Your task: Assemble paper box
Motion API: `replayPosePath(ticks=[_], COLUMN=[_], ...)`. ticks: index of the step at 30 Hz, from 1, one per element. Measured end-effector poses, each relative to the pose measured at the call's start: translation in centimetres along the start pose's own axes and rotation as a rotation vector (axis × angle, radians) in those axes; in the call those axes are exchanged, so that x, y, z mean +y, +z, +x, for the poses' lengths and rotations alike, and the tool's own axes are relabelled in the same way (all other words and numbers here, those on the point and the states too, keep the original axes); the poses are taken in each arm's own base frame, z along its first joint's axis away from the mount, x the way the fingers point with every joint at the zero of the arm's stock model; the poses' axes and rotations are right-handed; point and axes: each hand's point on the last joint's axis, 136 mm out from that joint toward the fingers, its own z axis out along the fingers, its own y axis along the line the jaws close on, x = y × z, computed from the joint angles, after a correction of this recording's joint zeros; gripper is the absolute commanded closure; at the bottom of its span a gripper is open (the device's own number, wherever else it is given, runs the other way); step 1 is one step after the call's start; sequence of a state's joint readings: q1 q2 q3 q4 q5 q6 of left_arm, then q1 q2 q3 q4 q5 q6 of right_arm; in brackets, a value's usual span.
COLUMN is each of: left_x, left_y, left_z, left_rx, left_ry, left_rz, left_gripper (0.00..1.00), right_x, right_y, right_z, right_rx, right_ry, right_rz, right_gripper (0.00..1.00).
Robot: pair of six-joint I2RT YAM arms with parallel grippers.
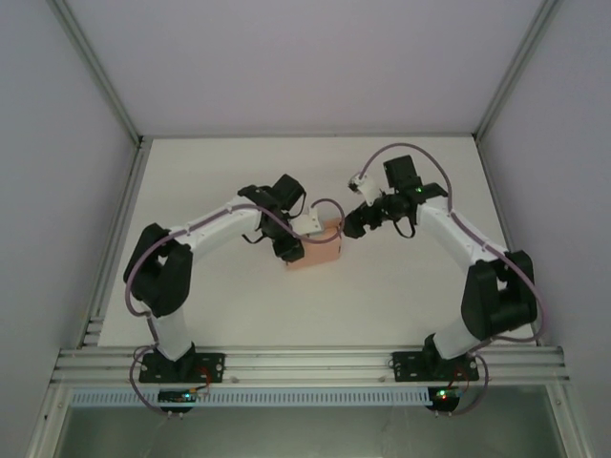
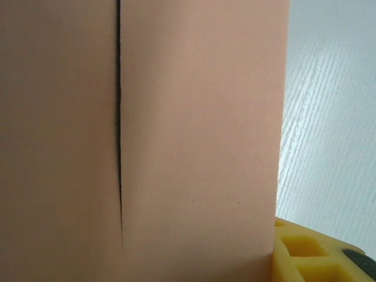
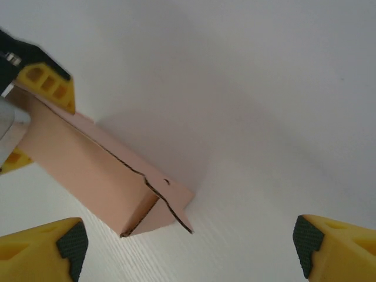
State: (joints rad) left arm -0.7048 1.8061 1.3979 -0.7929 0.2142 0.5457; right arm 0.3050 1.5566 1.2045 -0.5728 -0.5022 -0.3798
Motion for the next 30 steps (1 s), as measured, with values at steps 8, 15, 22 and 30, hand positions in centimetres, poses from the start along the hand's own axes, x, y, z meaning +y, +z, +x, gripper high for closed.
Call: replayPosePath(ticks=[8, 15, 22, 30], left_x=[0.4, 0.7, 0.7, 0.9], left_y=[0.5, 0.5, 0.5, 0.6], left_z=[-0.7, -0.5, -0.5, -0.4], left_rx=[-0.009, -0.017, -0.021, -0.02], left_ry=[0.026, 0.021, 0.023, 0.015], left_rz=[0.015, 0.029, 0.036, 0.039], left_gripper=[0.7, 0.7, 0.7, 0.71], right_x=[0.0, 0.6, 1.2, 1.2], right_y=[1.4, 2.1, 2.2, 2.3], right_z=[-1.5, -0.9, -0.3, -0.5], right_rx=[0.028, 0.074, 0.115, 0.142], right_ry=[-0.101, -0.133, -0.147, -0.139], right_rz=[-0.056, -0.095, -0.114, -0.039], right_gripper=[0.5, 0.66, 0.87, 0.99])
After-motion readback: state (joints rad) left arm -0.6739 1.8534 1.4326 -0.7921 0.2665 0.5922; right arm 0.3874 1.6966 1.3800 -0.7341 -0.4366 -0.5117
